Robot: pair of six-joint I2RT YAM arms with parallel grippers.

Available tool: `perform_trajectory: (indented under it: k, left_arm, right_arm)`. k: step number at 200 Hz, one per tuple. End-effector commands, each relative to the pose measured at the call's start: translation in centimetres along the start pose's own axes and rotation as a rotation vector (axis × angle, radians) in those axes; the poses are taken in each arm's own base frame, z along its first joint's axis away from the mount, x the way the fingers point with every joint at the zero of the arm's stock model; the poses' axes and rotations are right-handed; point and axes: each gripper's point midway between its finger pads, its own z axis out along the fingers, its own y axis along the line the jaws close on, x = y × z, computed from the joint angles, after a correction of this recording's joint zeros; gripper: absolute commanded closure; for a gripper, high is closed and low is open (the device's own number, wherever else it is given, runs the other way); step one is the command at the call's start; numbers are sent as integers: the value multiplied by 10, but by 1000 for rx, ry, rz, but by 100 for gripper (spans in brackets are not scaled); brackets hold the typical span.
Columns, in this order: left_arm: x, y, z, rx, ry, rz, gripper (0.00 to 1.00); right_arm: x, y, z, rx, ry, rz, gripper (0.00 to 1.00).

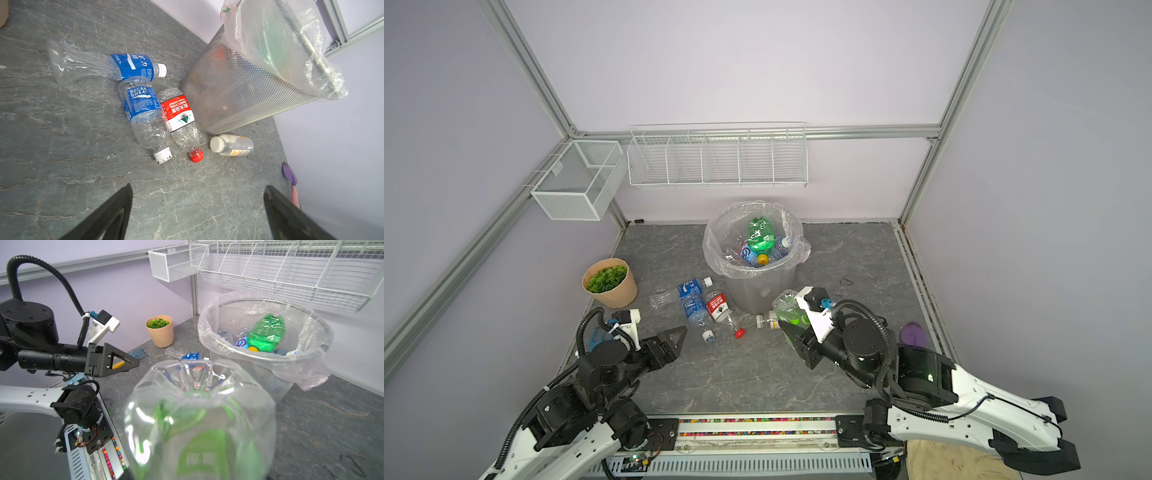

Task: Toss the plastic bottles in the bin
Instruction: 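Lift the green-label bottle upright with the right gripper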

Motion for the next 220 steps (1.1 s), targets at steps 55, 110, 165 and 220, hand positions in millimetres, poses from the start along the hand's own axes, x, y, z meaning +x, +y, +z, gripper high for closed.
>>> perform_trajectory:
  k: [55, 110, 165, 220]
  left_arm:
    - [3, -11, 14, 24, 26, -23, 3]
    - [6, -12, 20, 29, 37, -29, 3]
    - [9, -11, 23, 29, 48, -26, 3]
    - [11, -12, 24, 38, 52, -32, 3]
  right_arm:
    - [1, -50, -49, 133, -126, 109, 93]
    - [-12, -82, -85, 222, -243, 157, 93]
    - [-51, -90, -99, 283, -345, 111, 93]
    - [-110, -79, -87, 361, -398, -34, 93]
